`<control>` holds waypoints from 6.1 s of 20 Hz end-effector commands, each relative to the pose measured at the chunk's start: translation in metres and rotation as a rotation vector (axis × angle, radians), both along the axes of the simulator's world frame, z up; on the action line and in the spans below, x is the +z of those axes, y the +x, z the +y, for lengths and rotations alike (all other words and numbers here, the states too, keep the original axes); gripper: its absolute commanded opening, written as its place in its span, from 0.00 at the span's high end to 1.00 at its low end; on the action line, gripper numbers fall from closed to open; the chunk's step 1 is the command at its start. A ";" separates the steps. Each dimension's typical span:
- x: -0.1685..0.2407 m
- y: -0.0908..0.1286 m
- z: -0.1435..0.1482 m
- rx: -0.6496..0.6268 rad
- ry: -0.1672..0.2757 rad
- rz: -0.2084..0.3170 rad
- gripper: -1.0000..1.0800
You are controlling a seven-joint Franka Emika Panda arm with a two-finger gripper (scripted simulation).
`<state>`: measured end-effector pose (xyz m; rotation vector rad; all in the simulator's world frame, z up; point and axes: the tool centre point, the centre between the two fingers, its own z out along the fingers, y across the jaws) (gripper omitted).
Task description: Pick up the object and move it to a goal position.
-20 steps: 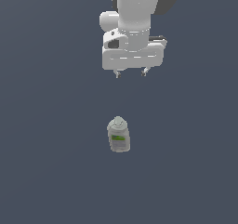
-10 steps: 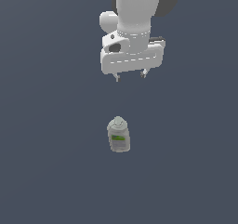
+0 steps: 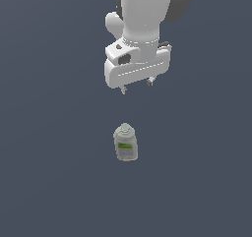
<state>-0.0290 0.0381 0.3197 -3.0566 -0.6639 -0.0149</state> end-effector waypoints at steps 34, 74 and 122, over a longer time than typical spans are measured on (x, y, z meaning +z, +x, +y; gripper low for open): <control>-0.028 0.088 -0.026 0.891 -0.018 -0.002 0.04; -0.089 0.110 -0.037 1.142 -0.017 -0.003 1.00; 0.071 0.155 0.169 1.216 -0.076 -0.105 1.00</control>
